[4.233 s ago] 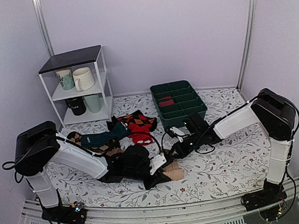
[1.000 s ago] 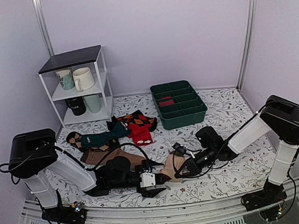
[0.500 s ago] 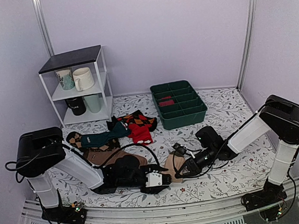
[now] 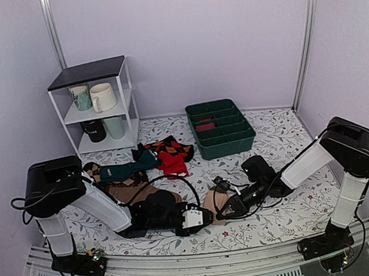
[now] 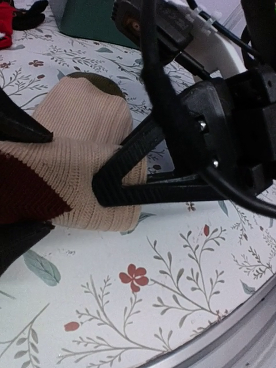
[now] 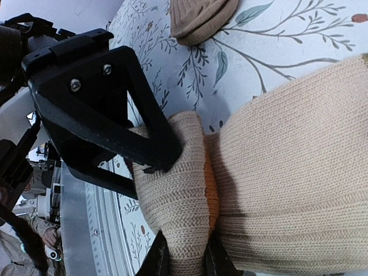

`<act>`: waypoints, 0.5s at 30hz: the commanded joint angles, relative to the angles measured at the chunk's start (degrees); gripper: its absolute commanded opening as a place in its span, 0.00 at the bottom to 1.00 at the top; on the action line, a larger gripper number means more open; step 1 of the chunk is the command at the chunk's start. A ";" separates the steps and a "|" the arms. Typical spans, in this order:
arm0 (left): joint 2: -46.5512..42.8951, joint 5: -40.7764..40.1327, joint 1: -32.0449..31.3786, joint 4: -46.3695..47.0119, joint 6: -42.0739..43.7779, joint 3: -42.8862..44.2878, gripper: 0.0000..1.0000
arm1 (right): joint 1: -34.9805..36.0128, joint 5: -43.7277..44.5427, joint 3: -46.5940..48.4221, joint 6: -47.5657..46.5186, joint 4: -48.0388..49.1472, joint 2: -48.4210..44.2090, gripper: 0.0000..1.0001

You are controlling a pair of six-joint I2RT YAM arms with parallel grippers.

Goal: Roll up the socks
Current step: Roll a pair of socks at the center of the board.

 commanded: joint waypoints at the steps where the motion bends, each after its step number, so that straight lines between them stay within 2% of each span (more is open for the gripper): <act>1: 1.51 0.49 0.33 -4.40 -1.19 0.88 0.34 | 0.08 3.53 -2.31 -0.58 -10.29 3.80 0.12; 5: 1.33 1.22 0.30 -5.96 -1.68 1.50 0.00 | 0.05 3.67 -2.21 -0.57 -10.20 3.73 0.12; 10: 0.98 5.54 1.24 -14.84 -6.39 5.07 0.00 | 0.07 6.42 -2.26 -1.01 -8.73 -2.18 0.25; 15: 2.10 12.00 3.87 -27.38 -14.36 10.00 0.00 | 0.04 14.07 -7.22 -3.41 -0.53 -17.06 0.40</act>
